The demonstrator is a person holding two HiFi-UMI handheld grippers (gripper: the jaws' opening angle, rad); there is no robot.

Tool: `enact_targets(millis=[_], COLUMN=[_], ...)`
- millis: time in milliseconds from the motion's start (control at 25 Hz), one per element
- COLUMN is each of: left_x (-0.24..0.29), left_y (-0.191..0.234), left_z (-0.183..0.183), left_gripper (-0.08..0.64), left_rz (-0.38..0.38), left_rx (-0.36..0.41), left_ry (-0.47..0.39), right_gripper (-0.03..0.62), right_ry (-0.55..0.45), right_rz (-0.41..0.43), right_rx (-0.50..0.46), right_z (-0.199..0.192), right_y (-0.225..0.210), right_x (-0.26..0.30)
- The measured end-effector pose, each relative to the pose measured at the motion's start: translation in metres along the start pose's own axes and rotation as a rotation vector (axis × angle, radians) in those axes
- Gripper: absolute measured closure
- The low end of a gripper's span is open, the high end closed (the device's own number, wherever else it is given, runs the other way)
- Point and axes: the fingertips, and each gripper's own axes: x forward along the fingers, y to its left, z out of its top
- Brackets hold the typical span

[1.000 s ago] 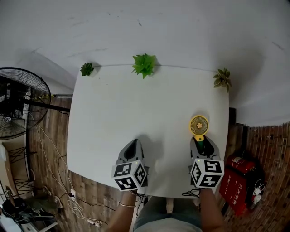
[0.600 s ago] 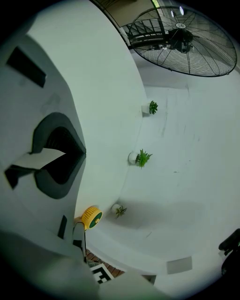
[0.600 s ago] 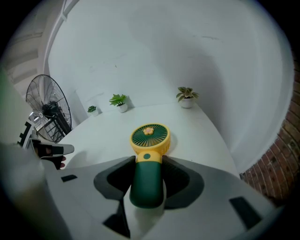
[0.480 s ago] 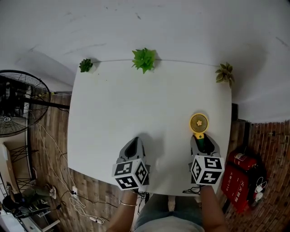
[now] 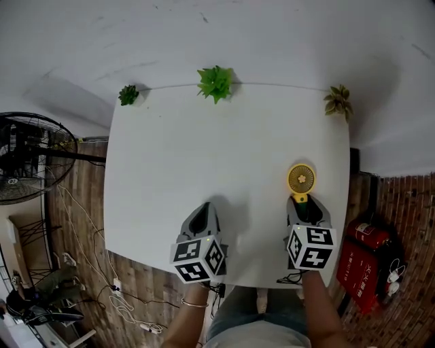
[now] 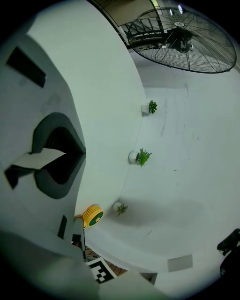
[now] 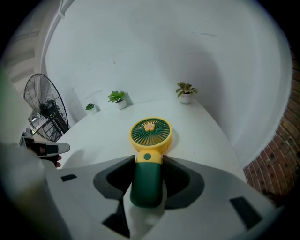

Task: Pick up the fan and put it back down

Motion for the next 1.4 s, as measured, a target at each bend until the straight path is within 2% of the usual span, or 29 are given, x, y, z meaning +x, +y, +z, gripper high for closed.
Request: enact_targets(millis=[440, 840, 1000, 1160, 1280, 1400], left_x=[-0.01, -0.045, -0.069, -0.098, -0.12, -0.147], left_y=[0.002, -0.02, -0.039, -0.065, -0.084, -0.096], left_z=[0.006, 0.033, 0.06, 0.107, 0.144, 0.158], left_gripper=[0.554, 0.554, 0.554, 0.554, 0.554, 0.554], left_rz=[-0.007, -0.034, -0.058, -0.088, -0.112, -0.123], left_rx=[0.003, 0.01, 0.015, 0.039, 0.061, 0.077], left_ry=[-0.026, -0.12, -0.203, -0.337, -0.446, -0.503], right_gripper=[0.377, 0.388, 0.424, 0.532, 0.584, 0.591], right_ry=[-0.021, -0.16, -0.255, -0.421, -0.559, -0.647], right_rz=[-0.002, -0.022, -0.027, -0.029, -0.029, -0.025], right_rx=[0.003, -0.014, -0.016, -0.016, -0.023, -0.02], right_z=[0.002, 0.043, 0.072, 0.118, 0.157, 0.171], right_y=[0.003, -0.004, -0.011, -0.022, -0.03, -0.036], right_x=[-0.008, -0.064, -0.104, -0.155, -0.195, -0.238])
